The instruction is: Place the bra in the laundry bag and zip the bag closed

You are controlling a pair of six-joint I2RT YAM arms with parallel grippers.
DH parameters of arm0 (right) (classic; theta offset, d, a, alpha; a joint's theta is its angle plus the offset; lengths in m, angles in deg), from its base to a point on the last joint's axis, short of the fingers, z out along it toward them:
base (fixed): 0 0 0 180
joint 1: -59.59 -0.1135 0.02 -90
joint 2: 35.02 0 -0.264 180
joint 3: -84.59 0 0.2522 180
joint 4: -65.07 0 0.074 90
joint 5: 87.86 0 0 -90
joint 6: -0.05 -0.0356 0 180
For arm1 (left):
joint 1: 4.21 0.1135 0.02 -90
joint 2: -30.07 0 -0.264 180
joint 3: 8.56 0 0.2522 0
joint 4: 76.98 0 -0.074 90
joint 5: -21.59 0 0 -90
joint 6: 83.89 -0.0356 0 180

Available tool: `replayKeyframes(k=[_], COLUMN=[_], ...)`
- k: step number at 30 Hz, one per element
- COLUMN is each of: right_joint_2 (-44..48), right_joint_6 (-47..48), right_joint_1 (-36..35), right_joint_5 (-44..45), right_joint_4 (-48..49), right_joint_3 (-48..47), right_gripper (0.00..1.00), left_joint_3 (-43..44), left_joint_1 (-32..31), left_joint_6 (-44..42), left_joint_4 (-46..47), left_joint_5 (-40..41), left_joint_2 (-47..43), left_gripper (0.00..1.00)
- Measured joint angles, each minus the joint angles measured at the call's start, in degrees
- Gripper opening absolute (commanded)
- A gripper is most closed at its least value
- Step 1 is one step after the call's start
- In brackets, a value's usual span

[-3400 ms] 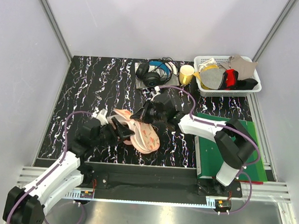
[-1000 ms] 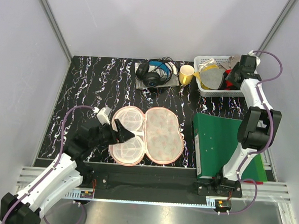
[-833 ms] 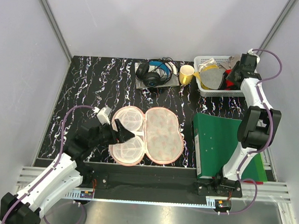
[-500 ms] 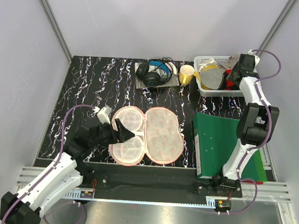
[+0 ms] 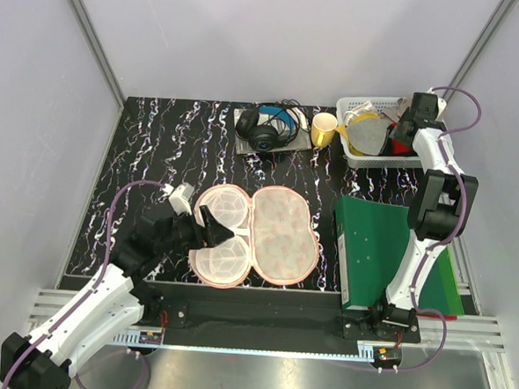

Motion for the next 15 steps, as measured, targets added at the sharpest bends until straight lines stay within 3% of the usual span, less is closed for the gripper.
replayKeyframes(k=[15], right_joint_2=[2.08], right_joint_6=[2.25], right_joint_1=[0.79], right_joint_5=[2.43], right_joint_4=[-0.90], right_joint_3=[0.59], right_gripper=[0.69], left_joint_3=[0.22], left_joint_1=[0.00], left_joint_6=[-0.48], left_joint_4=[-0.22], left_joint_5=[0.00], left_joint_2=[0.59], left_gripper=[0.83])
